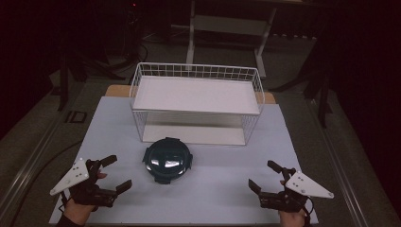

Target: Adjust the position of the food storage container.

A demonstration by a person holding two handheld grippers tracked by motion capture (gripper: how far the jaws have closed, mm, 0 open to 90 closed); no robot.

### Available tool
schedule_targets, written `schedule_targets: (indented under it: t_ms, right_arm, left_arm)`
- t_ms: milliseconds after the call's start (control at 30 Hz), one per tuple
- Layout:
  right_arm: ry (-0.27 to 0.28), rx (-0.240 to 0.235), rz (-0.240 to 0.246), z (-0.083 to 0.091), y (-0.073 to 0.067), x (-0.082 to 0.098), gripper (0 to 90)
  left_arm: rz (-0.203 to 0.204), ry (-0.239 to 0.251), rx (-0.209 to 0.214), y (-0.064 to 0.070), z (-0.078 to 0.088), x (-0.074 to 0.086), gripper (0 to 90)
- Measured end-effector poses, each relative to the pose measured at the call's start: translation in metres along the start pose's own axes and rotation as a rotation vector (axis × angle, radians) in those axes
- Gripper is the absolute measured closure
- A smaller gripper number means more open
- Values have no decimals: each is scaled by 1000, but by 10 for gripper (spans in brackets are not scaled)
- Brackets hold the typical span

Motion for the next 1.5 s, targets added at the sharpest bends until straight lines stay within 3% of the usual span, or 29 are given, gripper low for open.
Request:
schedule_targets:
  t_ms: [167, 467, 700, 833, 967, 1133, 1333, 1500]
  right_arm:
    - [16, -1, 14, 3, -2, -3, 101]
    - [20, -50, -8, 8, -8, -9, 101]
    - [43, -56, 14, 14, -16, -19, 123]
    - [57, -48, 20, 17, -18, -26, 123]
    - [59, -50, 6, 17, -15, -29, 123]
    - [52, -50, 9, 14, -13, -32, 123]
    - [65, -39, 8, 11, -10, -33, 123]
    - [56, -41, 9, 11, -11, -29, 123]
  left_arm:
    - [15, 10, 22, 2, 2, -3, 2]
    - [20, 17, 71, 8, 6, -8, 2]
    - [50, 26, 101, 11, 11, -22, 3]
    - [65, 55, 127, 7, 16, -33, 3]
    - [55, 31, 114, -3, 18, -37, 5]
    - [36, 5, 88, -12, 17, -35, 67]
    - [13, -22, 89, -21, 10, -33, 245]
    - [-15, -82, 82, -26, -2, -32, 406]
Point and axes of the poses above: each handheld gripper's, and its own axes: z roughly backward along the jaws, x roughly out of its underside, y roughly to its right, the point moved 4 cm from there along -z, roughly forward along the jaws, and after that the axes turned 9 degrees about -z, right-handed, at the moved point
